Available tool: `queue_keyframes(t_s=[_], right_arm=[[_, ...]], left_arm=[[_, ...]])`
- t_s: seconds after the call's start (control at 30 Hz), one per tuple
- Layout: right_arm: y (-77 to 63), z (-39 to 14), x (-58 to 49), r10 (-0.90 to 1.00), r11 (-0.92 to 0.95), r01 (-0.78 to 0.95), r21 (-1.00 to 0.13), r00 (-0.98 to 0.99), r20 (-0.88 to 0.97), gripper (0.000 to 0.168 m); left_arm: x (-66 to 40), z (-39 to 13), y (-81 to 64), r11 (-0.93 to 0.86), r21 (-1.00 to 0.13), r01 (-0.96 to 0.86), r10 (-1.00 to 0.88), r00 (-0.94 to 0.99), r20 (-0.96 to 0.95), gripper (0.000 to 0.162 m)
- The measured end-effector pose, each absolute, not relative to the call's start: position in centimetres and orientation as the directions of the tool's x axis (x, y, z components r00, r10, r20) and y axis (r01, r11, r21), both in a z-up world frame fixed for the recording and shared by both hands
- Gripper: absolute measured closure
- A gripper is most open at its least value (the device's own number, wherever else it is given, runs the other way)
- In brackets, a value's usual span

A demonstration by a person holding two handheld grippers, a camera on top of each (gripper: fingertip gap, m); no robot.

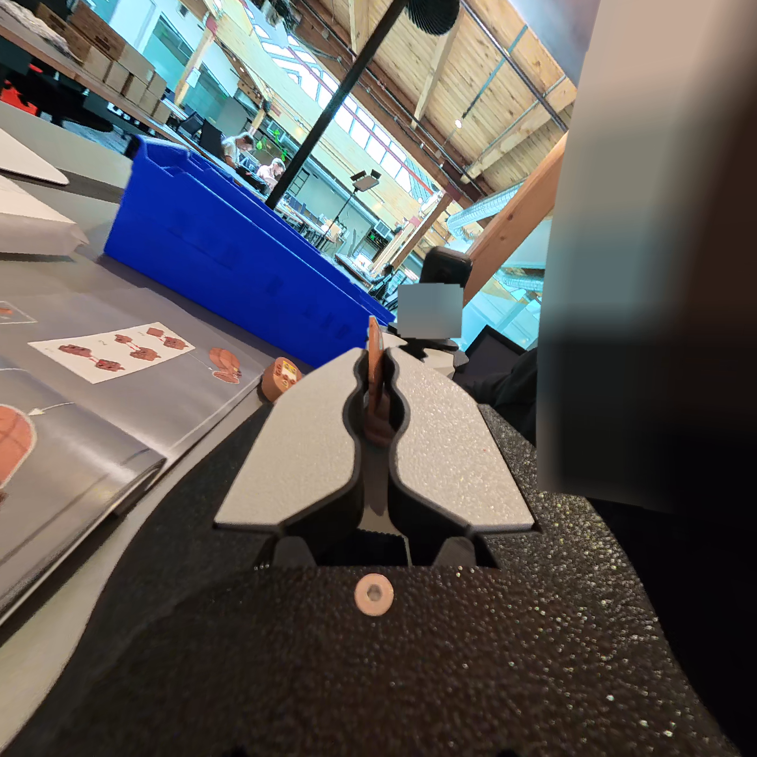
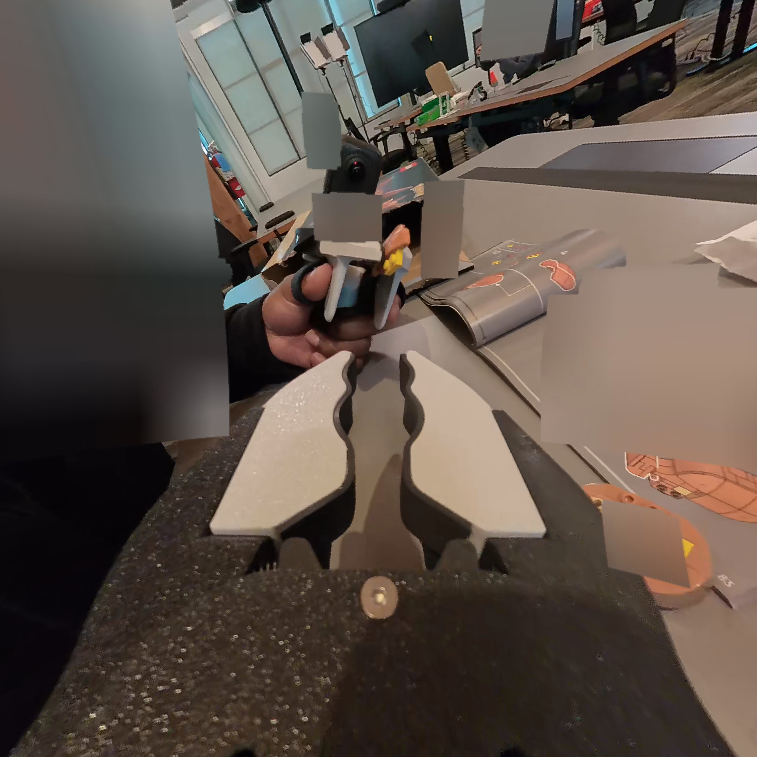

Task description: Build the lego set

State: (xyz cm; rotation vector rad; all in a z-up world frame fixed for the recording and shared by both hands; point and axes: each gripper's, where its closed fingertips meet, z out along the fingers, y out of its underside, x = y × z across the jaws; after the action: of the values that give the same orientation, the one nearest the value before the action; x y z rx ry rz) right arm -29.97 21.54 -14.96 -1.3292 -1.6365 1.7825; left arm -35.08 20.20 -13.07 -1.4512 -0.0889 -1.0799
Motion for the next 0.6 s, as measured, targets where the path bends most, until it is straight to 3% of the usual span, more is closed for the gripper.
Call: queue_keyframes(t_s=[0.27, 0.6], right_arm=[[22.4, -15.0, -30.0, 0.823, -0.239, 0.303, -0.922, -0.441, -0.358, 0.15], [23.7, -13.9, -30.1, 0.895, -0.158, 0.244, -0.957, -0.374, -0.243, 0.151]], left_arm=[[-37.2, -13.3, 20.3, -0.198, -0.678, 0.708, -0.461, 0.543, 0.702, 0.156], [-37.8, -13.1, 20.1, -0.163, -0.676, 0.718, -0.446, 0.558, 0.7, 0.156]])
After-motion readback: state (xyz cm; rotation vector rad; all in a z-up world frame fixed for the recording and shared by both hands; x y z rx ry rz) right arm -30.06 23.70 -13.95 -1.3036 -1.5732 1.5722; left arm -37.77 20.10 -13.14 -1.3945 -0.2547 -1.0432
